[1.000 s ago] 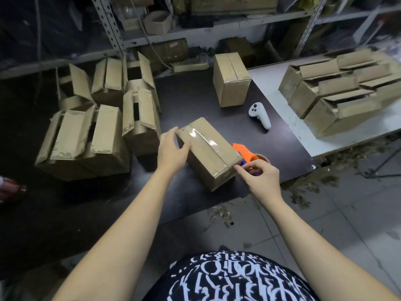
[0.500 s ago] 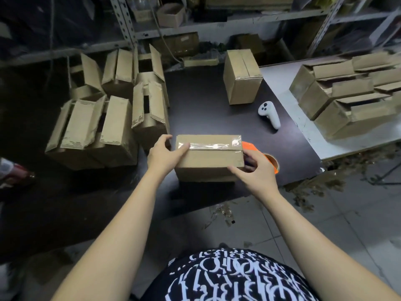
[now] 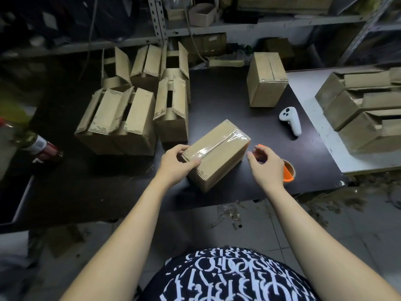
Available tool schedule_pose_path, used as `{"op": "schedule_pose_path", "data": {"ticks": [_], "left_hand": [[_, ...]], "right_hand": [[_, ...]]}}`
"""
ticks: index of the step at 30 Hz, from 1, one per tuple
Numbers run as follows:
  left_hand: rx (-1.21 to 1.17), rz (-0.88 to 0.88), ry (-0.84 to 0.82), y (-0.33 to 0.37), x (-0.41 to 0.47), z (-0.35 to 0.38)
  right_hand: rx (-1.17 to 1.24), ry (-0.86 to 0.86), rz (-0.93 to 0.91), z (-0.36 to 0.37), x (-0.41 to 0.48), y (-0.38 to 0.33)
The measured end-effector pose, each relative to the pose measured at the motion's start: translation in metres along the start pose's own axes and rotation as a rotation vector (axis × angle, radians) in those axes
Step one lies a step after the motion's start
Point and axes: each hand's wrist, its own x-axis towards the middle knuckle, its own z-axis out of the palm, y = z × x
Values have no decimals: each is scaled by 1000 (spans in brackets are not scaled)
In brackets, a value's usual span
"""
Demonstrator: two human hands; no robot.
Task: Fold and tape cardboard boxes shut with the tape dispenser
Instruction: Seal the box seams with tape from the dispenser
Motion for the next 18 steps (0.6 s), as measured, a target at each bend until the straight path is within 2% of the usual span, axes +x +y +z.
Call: {"op": "schedule_pose_path", "data": {"ticks": [4,7,10,14,18], "left_hand": [[22,-33,30,11,-12,18],[34,-79,41,22,-17,34],[43,-122,17,33,-18,50],[90,-133,-28,46,-22,70],[150,-96,-21,57,-28,79]], "right_hand": [[-280,80,122,-18,1,24],[-425,31,240,-28,-2,37],[-590,-88,205,-29,-2,43],[-801,-156,118,-27,5,46],[-772,-193,169,-27,8,52]]}}
